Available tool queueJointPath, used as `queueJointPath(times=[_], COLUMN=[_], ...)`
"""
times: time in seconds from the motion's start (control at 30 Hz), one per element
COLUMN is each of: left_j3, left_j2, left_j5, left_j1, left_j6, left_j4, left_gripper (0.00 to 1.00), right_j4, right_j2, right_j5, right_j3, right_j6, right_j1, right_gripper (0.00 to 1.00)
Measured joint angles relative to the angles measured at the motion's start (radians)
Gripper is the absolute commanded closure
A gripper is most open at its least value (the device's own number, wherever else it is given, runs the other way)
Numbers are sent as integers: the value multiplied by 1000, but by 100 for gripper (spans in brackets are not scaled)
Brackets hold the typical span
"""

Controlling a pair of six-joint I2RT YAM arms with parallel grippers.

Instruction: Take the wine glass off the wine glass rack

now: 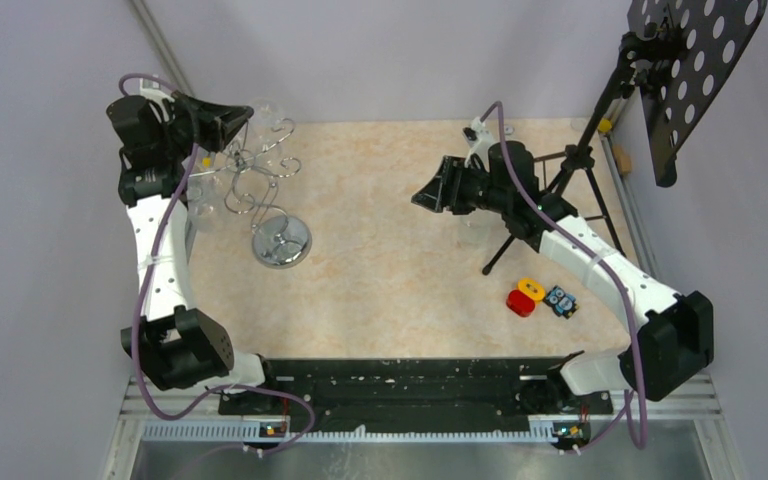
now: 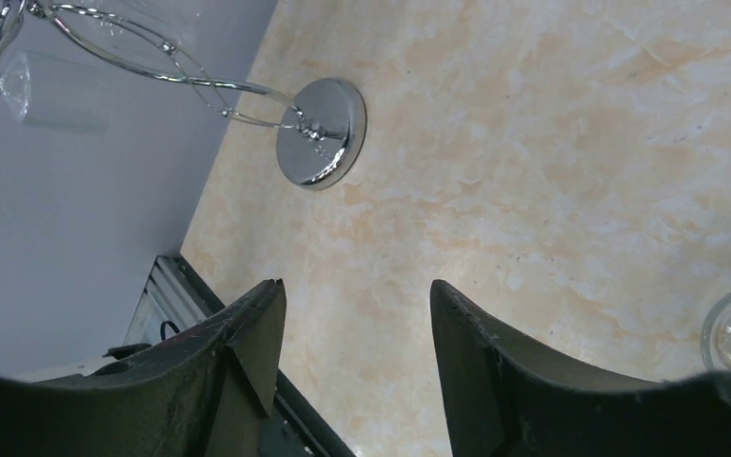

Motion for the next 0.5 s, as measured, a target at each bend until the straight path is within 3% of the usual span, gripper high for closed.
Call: queueJointPath(times=[0.3, 0.5], left_j3=[50, 51], left_j2=[52, 119], left_j5=[-14, 21], left_j1=[2, 1], left_j6=[-32, -111], left_j4=[41, 161], left_gripper=[100, 100], right_j4=[34, 53], right_j2=[-51, -64], right_j5=[6, 11], right_j3=[-29, -29], right_j6=[-6, -11], right_j1=[0, 0], right_gripper=[31, 30])
